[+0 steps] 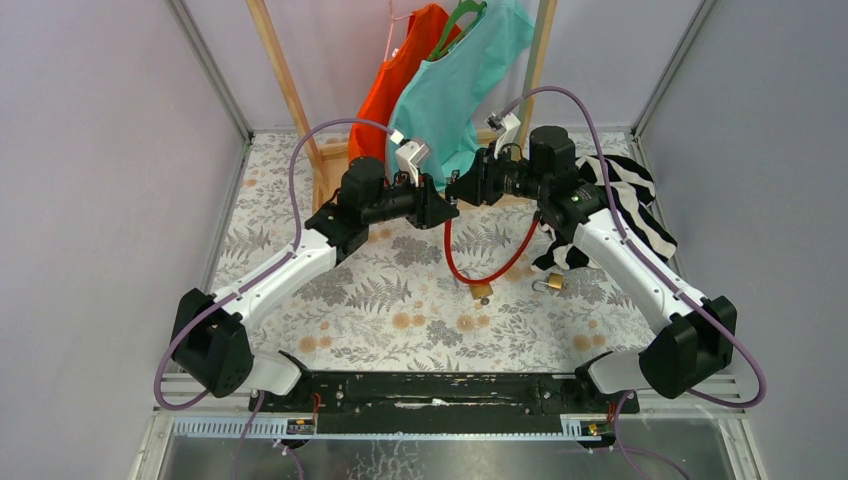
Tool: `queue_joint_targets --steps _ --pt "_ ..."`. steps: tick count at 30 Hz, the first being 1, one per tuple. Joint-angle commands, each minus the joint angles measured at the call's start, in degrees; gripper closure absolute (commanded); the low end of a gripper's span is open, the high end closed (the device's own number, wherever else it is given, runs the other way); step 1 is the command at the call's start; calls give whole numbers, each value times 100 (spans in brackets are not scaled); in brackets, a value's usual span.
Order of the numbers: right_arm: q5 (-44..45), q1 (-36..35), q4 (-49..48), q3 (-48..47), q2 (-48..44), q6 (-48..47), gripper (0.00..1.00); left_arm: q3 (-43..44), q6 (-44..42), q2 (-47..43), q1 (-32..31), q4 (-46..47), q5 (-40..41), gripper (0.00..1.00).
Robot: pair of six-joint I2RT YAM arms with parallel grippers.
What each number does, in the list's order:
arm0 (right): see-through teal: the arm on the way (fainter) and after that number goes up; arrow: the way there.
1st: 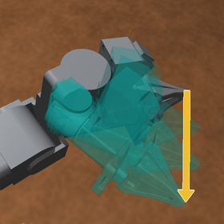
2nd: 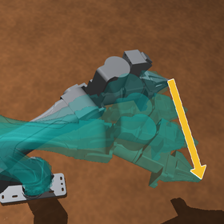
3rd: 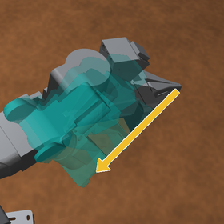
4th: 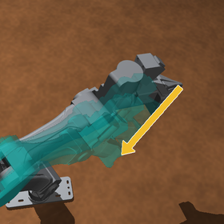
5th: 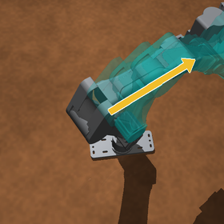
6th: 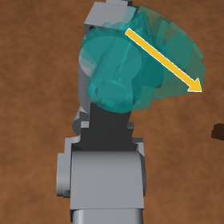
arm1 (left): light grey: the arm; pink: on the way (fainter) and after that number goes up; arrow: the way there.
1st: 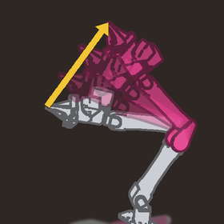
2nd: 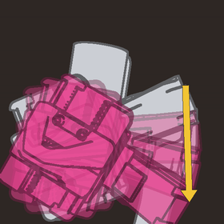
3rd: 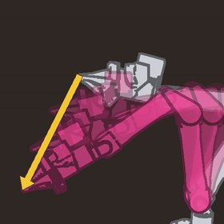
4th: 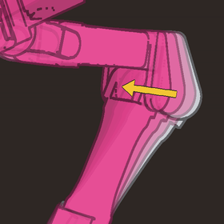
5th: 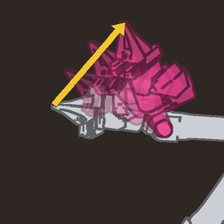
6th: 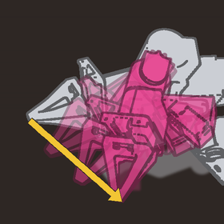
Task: Lock with the key
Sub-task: Pick up the lock from the center of the board.
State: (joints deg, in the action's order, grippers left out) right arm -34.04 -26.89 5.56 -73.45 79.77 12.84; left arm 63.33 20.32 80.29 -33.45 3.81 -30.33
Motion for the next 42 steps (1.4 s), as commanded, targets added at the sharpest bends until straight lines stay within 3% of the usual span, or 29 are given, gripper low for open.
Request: queue_joint_targets --steps 1,3,7,12,19,25,34,42 --pt "-109 -27 -320 25 -162 -55 93 122 -209 -137 -39 297 -97 100" --pt "-98 -29 -402 72 -244 -162 100 -27 -221 -213 -14 512 -389 96" --pt "-392 35 -488 86 -329 -625 100 -531 78 -379 256 1337 -1246 71" --pt "-1693 232 -786 88 -332 -1102 100 -1078 614 -577 663 2425 -2191 46" --pt "-2899 334 -896 -29 -175 -1384 100 -1076 467 -671 658 2377 -2559 29" --pt "-3554 333 -1602 28 17 -797 100 -963 465 -480 512 2370 -2413 27" --pt "-3839 334 -2126 174 109 -376 100 -913 704 -253 331 2770 -2531 42" --pt "-3819 332 -2183 269 65 -316 100 -1000 746 -332 339 2928 -2569 48"
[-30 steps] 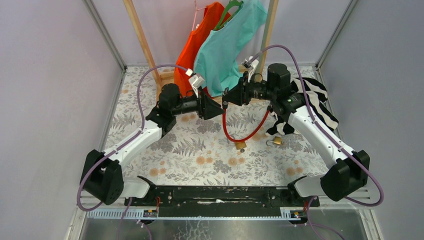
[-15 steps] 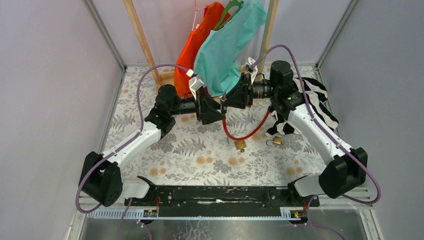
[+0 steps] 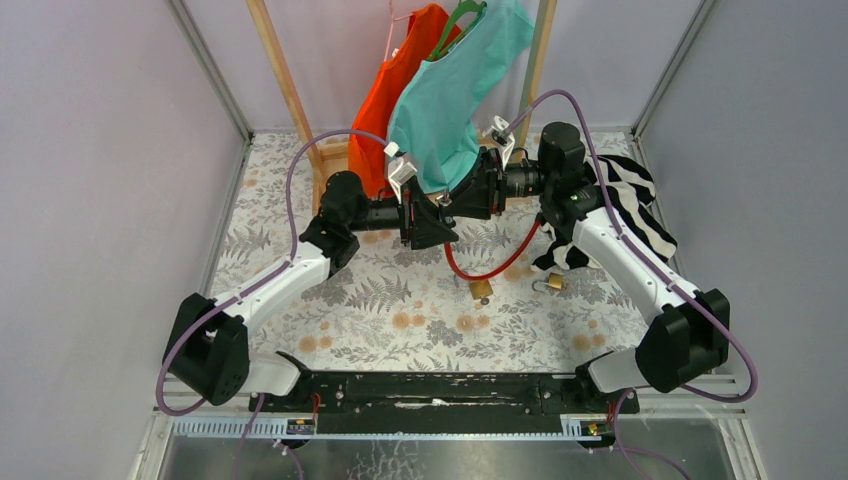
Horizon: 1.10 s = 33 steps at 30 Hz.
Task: Lock with the key
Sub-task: Pick up the lock from the center of the board.
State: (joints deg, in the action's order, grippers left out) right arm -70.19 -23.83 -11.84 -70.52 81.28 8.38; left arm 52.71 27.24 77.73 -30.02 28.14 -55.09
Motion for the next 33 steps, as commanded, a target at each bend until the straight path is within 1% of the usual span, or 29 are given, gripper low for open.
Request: queue_joint_targets --steps 1,2,11,16,18,19,20,21,23,24,26,28,29,33 --pt "-204 27 -443 -9 -86 130 100 42 45 -94 -2 499 -90 48" --pt "-205 28 -442 -7 -86 135 100 28 44 -106 6 499 -81 49" --pt "-175 30 -424 25 -138 104 100 0 92 -123 46 579 -131 65" --pt "-133 33 -402 48 -147 93 100 -53 132 -183 83 657 -162 76" --pt "-70 31 -405 59 -140 96 100 -67 145 -200 93 681 -176 82" --pt "-14 33 -407 65 -139 111 100 -63 161 -202 93 688 -177 86" --pt "44 29 -411 80 -138 126 100 -67 194 -208 101 711 -181 95" --pt "148 34 -381 90 -138 143 98 -80 229 -218 106 739 -175 100" --pt "428 39 -170 82 -146 77 94 -95 313 -228 129 755 -89 100" --pt "598 44 -56 66 -159 45 90 -113 361 -238 167 759 -24 100" --pt "930 66 136 75 -179 37 79 -136 446 -261 246 759 26 100" --pt "1204 95 298 66 -211 70 63 -152 453 -277 317 697 79 100" --pt "1307 110 364 73 -235 85 57 -166 445 -301 347 682 97 100" --pt "1682 217 596 145 -394 58 41 -100 256 -339 397 336 165 100"
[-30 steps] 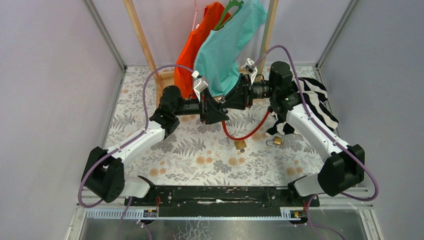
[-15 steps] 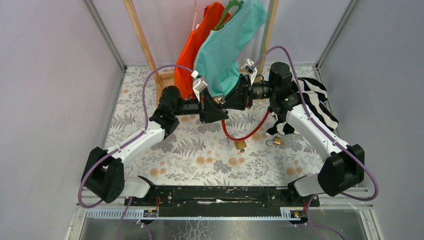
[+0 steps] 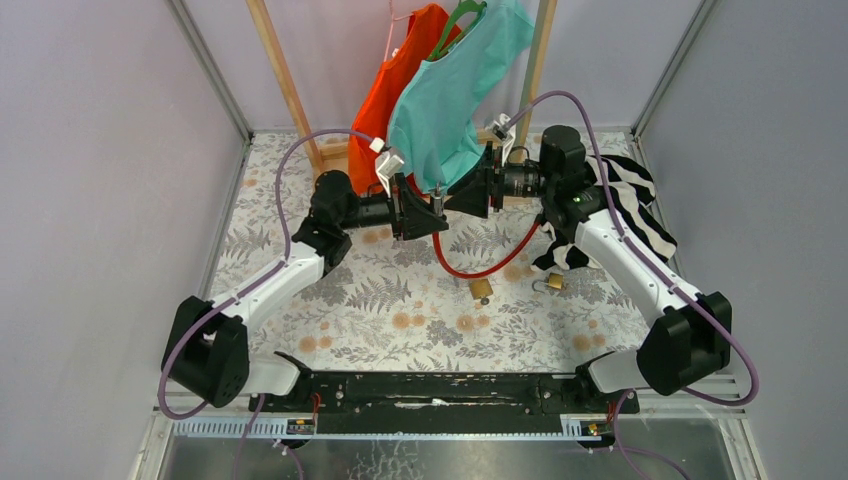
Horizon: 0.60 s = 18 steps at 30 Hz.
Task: Lock with the key
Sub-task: Pick up the lock from the center of the board.
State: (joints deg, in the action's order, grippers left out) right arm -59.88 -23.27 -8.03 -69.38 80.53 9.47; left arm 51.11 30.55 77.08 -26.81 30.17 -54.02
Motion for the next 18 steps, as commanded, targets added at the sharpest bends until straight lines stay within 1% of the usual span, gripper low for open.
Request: queue_joint_targets --steps 1,6,9,13,16,18 --pt "700 190 253 62 -372 -65 40 66 -112 -280 74 82 103 100" --pt "816 339 358 256 -600 -89 36 103 -128 -299 102 -139 291 100" --pt "1236 460 587 376 -832 -214 36 143 -113 -339 144 -216 374 100" --pt "2424 551 1452 342 -1035 -789 35 298 -201 -414 283 -421 363 100" --pt "3699 582 1917 472 -1099 -1199 34 567 -886 -468 286 -1138 547 100" --pt "4406 628 2004 727 -1074 -1348 33 631 -1174 -510 290 -1410 707 100"
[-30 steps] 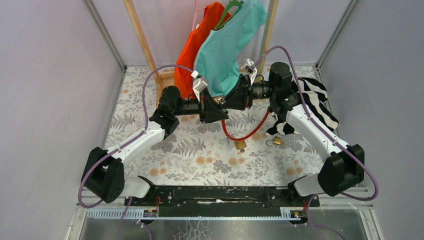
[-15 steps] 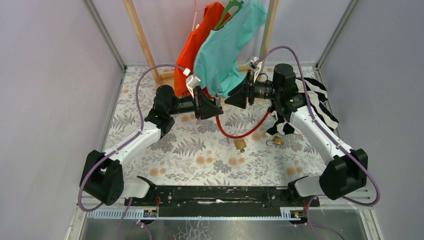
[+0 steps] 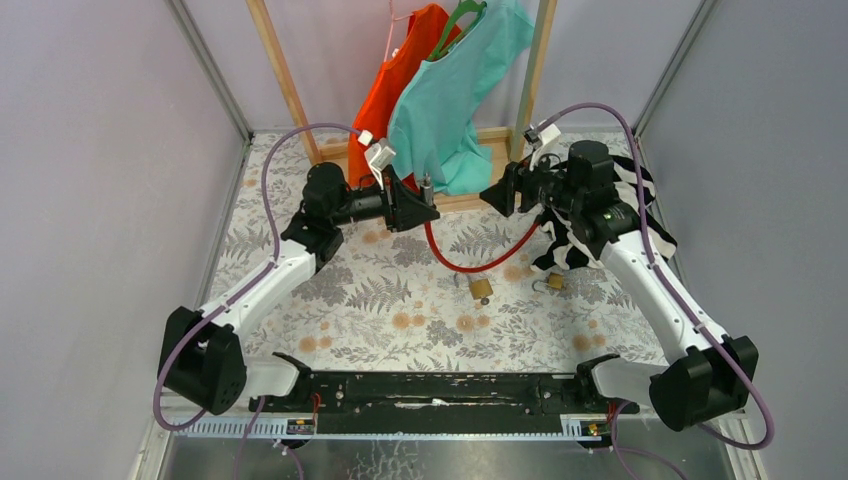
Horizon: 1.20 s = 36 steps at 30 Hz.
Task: Lock with the key
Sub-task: Pick up the lock from the center of the board.
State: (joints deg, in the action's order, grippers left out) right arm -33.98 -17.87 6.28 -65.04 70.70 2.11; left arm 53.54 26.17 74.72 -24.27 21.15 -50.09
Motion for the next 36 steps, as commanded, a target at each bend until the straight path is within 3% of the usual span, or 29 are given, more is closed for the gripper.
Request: queue_joint_targets --steps 1,8,19,36 --pt "2011 122 586 457 -54 -661 32 367 -812 -312 39 -561 367 100" --pt "2330 269 432 998 726 -357 32 353 -1044 -500 51 -959 666 100" --pt "2810 712 432 36 2781 414 33 405 -1237 -668 62 -1499 1179 100" --pt "3274 947 375 -560 3792 363 36 305 -1185 -780 58 -1352 1085 100"
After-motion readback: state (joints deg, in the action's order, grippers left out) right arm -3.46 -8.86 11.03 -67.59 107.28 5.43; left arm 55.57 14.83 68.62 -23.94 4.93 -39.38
